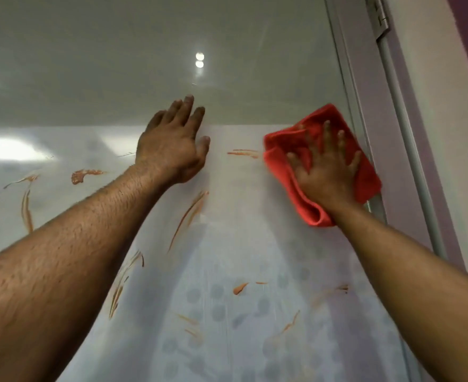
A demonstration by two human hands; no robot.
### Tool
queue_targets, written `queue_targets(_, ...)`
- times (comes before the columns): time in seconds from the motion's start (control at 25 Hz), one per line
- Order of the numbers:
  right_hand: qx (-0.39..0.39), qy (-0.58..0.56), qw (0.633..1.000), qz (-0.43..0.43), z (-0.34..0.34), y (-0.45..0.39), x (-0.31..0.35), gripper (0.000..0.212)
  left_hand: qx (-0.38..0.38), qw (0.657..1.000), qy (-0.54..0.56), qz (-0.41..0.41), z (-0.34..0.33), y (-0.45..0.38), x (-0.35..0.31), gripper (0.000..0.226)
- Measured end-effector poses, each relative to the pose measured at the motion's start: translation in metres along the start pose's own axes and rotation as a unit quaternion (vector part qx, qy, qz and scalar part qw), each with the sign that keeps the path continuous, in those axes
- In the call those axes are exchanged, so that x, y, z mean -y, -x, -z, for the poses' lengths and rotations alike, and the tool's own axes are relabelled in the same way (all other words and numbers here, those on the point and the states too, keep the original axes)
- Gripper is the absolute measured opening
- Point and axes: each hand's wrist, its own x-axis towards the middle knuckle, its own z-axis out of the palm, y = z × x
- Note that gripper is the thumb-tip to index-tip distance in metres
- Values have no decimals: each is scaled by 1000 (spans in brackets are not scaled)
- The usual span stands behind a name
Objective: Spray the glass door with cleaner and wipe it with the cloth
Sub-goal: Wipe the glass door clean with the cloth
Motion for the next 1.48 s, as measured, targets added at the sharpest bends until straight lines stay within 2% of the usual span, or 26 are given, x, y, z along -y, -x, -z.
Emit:
queue_targets(0.12, 15, -33, 992, -118, 1, -28, -9, 64, 7, 1000, -16, -12, -5, 1, 7, 62)
queue_targets(0.2, 6, -36, 994, -107, 0, -33, 18, 63, 3, 1000, -11, -14, -8, 1, 6, 61)
queue_targets(0.24, -10, -36, 998, -57, -3, -25, 38, 64, 0, 1000, -7, -13, -8, 0, 6, 61)
queue_targets(0.32, -37, -50, 992, 107, -9, 13, 70, 65, 2, 1000, -1, -11, -7, -2, 6, 61)
queue_targets(0.4, -2, -52, 962, 267, -14, 59, 66, 59, 10, 1000, -4, -17, -4, -2, 7, 61)
queue_targets(0.48, 8, -56, 945, 323, -12, 64, 28, 58, 17, 1000, -6, -22, -2, -2, 8, 61)
queue_targets(0.52, -9, -56, 956, 288, -10, 53, 8, 60, 19, 1000, -1, -22, -1, -1, 8, 61)
queue_targets(0.6, -38, -66, 991, 108, -6, 22, -13, 65, 24, 999, 17, -19, -1, 1, 7, 62)
queue_targets(0.68, -36, -70, 994, -77, -2, -6, -2, 65, 27, 999, 21, -15, -4, 3, 3, 63)
queue_targets(0.72, -28, -73, 991, -111, -4, -13, 13, 63, 25, 999, 16, -14, -5, 3, 1, 64)
queue_targets(0.8, -24, -66, 996, -56, -4, -10, 41, 62, 21, 1000, 10, -10, -8, 3, 0, 66)
queue_targets(0.92, -10, -27, 991, 130, -5, 45, 44, 62, -2, 1000, 21, 15, -11, 4, -7, 73)
queue_targets(1.0, 22, 26, 958, 286, -4, 93, 16, 61, -26, 998, 24, 46, -14, -2, -19, 78)
queue_targets(1.04, 40, 48, 938, 340, -2, 109, -4, 61, -34, 997, 28, 56, -15, -8, -26, 80)
queue_targets(1.08, 47, 58, 933, 353, 0, 115, -24, 63, -38, 997, 33, 62, -15, -14, -31, 81)
queue_targets(1.12, 46, 53, 947, 313, 1, 111, -41, 65, -39, 996, 38, 64, -15, -21, -36, 82)
queue_targets(1.2, 25, 26, 992, 122, 0, 85, -56, 68, -50, 996, 42, 58, -17, -30, -38, 81)
queue_targets(1.24, 15, 8, 1000, 26, -2, 65, -54, 70, -56, 996, 41, 53, -19, -33, -38, 81)
queue_targets(1.32, 1, -25, 996, -84, -2, 27, -29, 76, -61, 996, 40, 44, -20, -35, -36, 80)
queue_targets(1.4, -9, -33, 997, -73, -3, 14, 9, 77, -73, 995, 33, 52, -24, -31, -37, 80)
queue_targets(1.48, -21, -36, 999, 32, -3, 35, 31, 72, -75, 996, 28, 46, -22, -34, -38, 80)
